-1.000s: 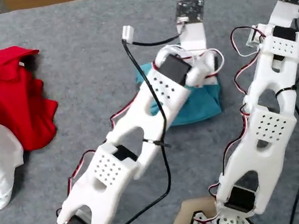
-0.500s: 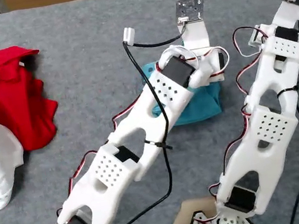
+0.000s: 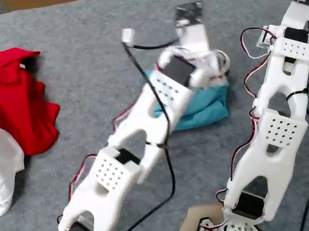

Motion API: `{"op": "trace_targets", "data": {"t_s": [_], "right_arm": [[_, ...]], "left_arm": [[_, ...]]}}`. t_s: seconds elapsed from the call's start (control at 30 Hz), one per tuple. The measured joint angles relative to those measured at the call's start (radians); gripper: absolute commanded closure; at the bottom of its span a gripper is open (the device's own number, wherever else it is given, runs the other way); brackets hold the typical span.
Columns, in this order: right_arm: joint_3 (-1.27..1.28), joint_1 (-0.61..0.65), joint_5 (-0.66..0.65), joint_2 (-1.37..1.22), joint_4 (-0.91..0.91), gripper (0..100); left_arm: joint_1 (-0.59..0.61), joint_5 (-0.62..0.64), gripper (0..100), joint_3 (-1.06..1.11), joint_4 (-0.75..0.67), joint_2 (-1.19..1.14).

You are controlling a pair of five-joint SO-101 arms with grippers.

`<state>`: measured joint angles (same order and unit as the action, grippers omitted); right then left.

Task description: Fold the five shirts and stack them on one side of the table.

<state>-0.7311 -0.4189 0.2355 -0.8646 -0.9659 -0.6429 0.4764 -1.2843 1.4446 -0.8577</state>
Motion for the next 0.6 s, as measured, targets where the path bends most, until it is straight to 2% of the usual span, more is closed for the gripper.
{"op": "trace_targets", "data": {"t_s": [0.03,0.13,0.23,0.3,0.47,0.6], "right_arm": [[0.000,0.000,0.000,0.000,0.000,99.4],[0.000,0.000,-0.012,0.000,0.000,99.4],[0.000,0.012,-0.074,0.000,0.000,99.4],[0.000,0.043,-0.138,0.000,0.000,99.4],[-0.020,0.120,-0.282,0.000,-0.040,99.4],[-0.190,0.166,-0.408,0.000,-0.255,99.4]], "left_arm": [[0.037,0.000,99,0.000,0.009,0.000],[0.158,0.003,98,0.014,0.023,-0.037],[0.238,0.074,98,0.078,0.005,-0.127],[0.253,0.127,98,0.112,-0.017,-0.198],[0.261,0.127,98,0.061,-0.031,-0.298],[0.267,0.126,98,0.011,-0.018,-0.331]]}}
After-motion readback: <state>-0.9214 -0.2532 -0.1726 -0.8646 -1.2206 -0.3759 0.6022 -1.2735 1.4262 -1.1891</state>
